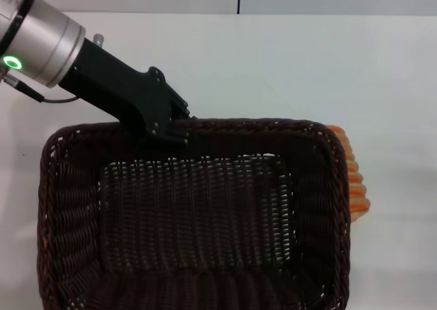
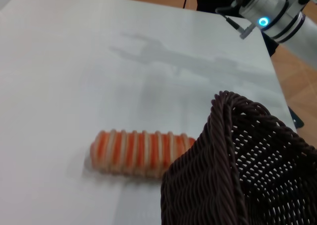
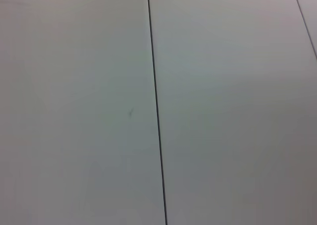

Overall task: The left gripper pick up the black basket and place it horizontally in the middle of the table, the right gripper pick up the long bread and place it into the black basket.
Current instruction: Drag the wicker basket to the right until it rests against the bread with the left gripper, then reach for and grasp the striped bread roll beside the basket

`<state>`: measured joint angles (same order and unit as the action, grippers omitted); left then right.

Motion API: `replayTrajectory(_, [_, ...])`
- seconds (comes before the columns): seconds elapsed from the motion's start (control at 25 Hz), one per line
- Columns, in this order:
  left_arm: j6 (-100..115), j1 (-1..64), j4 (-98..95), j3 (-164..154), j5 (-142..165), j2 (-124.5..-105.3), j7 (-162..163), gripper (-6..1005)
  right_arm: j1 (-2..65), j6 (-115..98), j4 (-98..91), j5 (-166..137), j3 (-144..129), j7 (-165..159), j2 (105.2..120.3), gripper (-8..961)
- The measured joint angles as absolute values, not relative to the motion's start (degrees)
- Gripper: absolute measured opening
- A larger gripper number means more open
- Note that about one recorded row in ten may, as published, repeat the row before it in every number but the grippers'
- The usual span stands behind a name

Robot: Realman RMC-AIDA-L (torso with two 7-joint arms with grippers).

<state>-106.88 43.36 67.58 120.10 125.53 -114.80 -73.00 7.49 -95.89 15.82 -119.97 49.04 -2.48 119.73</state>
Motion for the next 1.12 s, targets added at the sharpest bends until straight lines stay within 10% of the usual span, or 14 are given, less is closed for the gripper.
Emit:
replayTrajectory(0.64, [-101.55,42.77,67.94,120.60,130.48,-117.72,-76.99,311,6.74,-96.79,16.00,-120.16,48.95,-2.63,119.70,675])
replayTrajectory(0.84, [-97.38,42.70,68.51,126.40,127.52,-117.83,-77.76,534,6.74,-96.72,16.01,-120.30,48.86,-2.64,119.70,671])
replayTrajectory(1.12, [-88.44,37.21,67.59,138.06,111.01,-117.95,-83.08,603,6.90,-95.24,18.01,-120.33,43.79,-2.64,119.70,664])
